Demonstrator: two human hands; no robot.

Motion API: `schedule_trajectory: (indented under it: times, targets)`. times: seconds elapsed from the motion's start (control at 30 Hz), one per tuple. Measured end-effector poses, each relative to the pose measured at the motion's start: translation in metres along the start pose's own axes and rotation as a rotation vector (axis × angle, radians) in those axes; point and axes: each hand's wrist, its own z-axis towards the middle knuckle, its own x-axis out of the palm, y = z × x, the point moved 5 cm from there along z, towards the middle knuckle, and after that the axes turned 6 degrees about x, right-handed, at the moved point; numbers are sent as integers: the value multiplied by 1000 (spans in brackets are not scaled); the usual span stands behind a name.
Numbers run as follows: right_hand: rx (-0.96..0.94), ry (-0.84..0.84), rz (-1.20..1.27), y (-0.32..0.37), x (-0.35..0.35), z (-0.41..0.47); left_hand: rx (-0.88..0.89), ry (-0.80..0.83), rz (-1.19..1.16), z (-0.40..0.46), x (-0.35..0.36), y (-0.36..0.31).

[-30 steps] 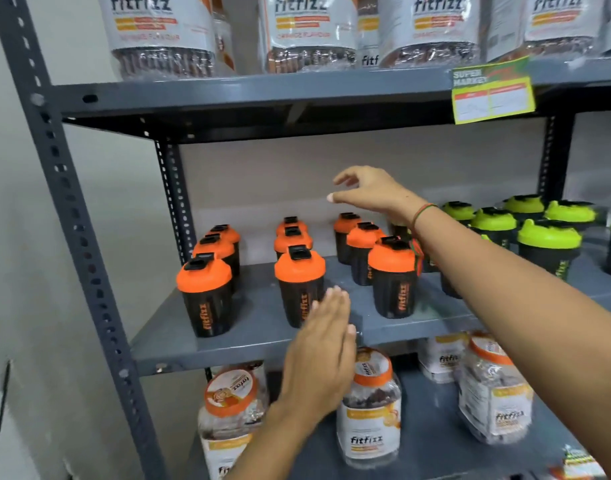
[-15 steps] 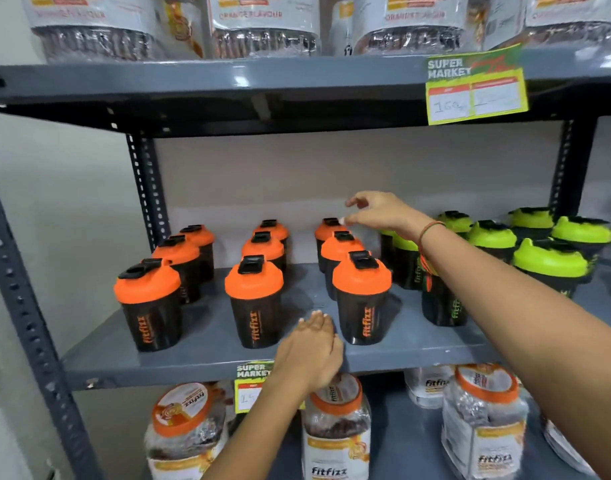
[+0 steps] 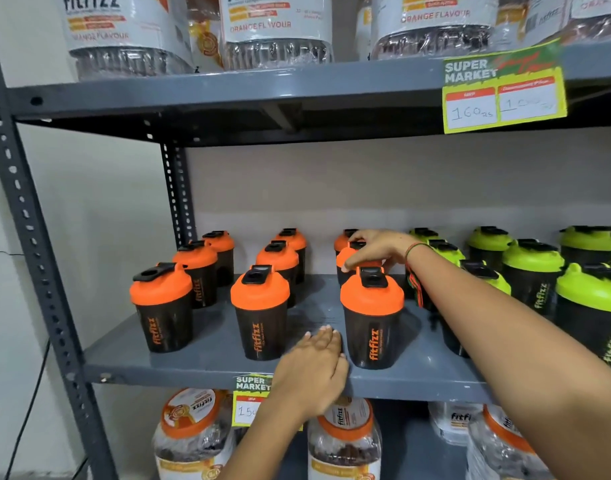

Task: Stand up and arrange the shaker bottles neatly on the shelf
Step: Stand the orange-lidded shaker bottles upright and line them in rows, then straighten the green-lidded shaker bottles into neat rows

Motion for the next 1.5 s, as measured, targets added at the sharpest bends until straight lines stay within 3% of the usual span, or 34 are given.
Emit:
schedule_trajectory:
  times: [0.4, 0.5, 0.63, 0.73, 0.83, 1.03, 1.5]
  targets:
    - [-44, -63, 40, -3, 1, 1, 8, -1, 8, -1, 1, 0]
    - [-109, -196, 77, -1, -15, -13, 7, -3, 7, -2, 0, -1]
    - [-204, -517, 453, -4, -33, -58, -2, 15, 8, -2, -1, -3]
    - [-271, -626, 818, -18, -13, -103, -9, 23, 2, -2, -2, -4]
    - [-191, -568, 889, -39, 33, -128, -13, 23, -5, -2, -2, -4]
    - [-163, -344, 637, -56, 98, -140, -19, 11, -19, -4, -1, -2]
    - [-54, -387, 503, -61, 108, -128, -2, -40, 7, -3, -2, -2]
